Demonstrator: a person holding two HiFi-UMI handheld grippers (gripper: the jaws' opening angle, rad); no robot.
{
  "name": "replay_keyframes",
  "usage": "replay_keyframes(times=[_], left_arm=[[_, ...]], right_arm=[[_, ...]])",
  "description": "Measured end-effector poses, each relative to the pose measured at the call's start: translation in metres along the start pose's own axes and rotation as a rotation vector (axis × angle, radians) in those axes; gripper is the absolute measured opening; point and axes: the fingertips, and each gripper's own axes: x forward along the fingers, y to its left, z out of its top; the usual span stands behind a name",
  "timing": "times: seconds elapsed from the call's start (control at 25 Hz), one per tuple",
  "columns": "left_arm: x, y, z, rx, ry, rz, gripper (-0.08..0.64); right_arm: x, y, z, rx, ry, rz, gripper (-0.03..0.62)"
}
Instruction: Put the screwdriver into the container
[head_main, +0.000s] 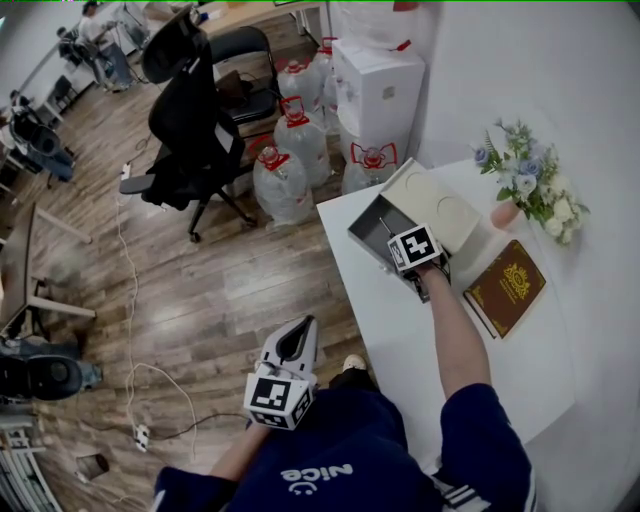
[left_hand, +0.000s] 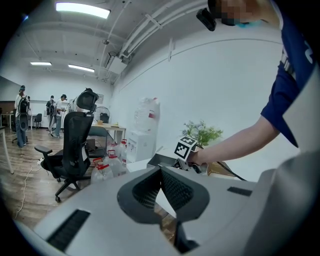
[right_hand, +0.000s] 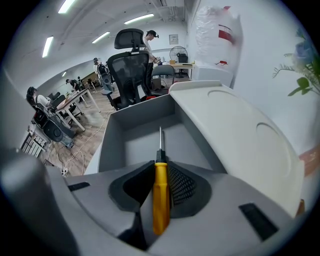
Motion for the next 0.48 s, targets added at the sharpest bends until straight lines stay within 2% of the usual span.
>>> replay_keyframes(times=[0.12, 0.16, 0.48], left_arm=[[-0.001, -0.001, 0.0, 0.004, 0.0, -0.003, 0.017], [-0.001, -0.001, -0.001, 0.003, 0.001, -0.003, 0.017], [-0.005, 0.0, -0.002, -0.001, -0.004, -0.003, 0.017]], right_arm=[[-0.001, 0.001, 0.003, 0.002, -0.019, -0.003, 0.106], [-0.002, 0.001, 0.004, 0.009, -0.029, -0.006, 0.127], [-0.017, 0.006, 0.008, 0.043, -0.092, 0.022, 0.15]])
